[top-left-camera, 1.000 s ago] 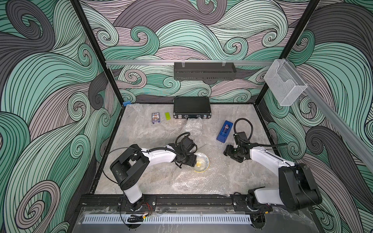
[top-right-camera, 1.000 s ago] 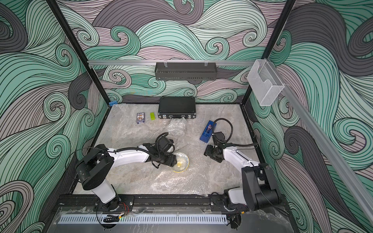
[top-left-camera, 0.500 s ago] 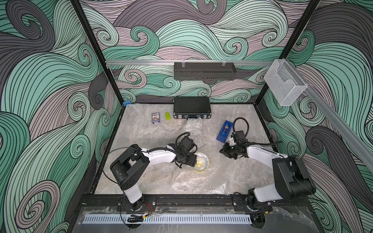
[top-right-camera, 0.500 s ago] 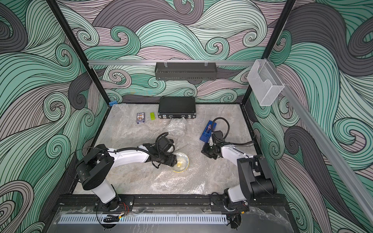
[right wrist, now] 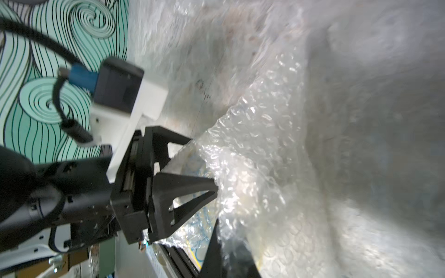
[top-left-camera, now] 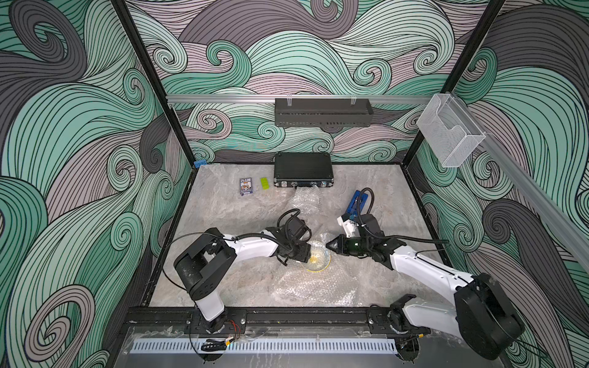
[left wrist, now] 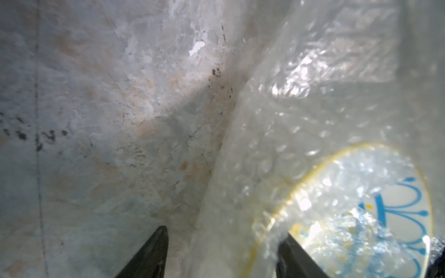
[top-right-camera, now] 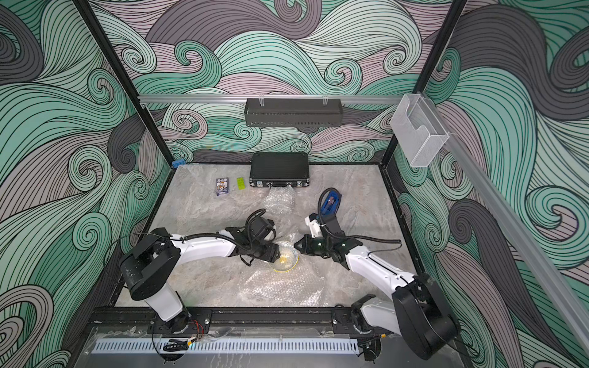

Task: Wrap bowls in bubble wrap
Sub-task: Wrap the bowl in bubble wrap.

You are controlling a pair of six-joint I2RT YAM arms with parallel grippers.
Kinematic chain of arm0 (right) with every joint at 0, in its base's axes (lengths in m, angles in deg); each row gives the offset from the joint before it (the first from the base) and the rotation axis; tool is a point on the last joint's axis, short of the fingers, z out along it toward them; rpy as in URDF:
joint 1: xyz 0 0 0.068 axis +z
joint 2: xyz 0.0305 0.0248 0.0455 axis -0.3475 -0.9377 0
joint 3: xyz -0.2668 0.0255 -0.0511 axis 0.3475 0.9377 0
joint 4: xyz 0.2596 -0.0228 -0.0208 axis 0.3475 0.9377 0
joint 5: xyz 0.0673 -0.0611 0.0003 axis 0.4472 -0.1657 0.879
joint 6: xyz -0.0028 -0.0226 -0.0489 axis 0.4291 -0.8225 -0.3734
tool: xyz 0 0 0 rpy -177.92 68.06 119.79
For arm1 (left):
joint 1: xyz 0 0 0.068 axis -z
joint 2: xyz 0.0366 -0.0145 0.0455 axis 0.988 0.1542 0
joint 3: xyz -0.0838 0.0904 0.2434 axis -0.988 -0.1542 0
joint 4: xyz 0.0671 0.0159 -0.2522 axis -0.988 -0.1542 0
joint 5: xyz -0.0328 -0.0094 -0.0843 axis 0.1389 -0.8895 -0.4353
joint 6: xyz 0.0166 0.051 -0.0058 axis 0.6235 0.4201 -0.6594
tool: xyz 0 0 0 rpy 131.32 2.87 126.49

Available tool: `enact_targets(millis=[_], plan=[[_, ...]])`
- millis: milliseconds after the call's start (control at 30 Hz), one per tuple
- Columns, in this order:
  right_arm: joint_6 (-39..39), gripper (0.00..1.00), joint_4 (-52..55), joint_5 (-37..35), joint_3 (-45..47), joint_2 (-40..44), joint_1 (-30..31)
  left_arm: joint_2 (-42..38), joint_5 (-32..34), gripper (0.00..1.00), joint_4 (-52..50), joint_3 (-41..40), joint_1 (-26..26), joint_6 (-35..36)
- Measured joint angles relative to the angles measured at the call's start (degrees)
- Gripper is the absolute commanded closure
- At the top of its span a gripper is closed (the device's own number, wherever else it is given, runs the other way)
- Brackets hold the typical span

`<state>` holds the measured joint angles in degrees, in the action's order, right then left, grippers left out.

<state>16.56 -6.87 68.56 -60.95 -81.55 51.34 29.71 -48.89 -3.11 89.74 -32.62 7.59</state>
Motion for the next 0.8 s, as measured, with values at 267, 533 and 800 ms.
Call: enact_targets(millis=[267,533,800], plan=[[-4.02,1.00,0.37,-0.85,-1.86,-6.05,8.33,0.07,0.00,0.34,0.74,-0.17,0.02,-0.17],[-6.75,1.00,1.27,-3.08,-3.74,-12.85,11.43,-0.61,0.00,0.33,2.14,-1.27,0.04,-0.92],[-8.26,0.98,1.81,-4.20,-5.05,-15.26,12.07,-5.11,-0.02,0.23,0.63,-4.52,0.04,-2.60]])
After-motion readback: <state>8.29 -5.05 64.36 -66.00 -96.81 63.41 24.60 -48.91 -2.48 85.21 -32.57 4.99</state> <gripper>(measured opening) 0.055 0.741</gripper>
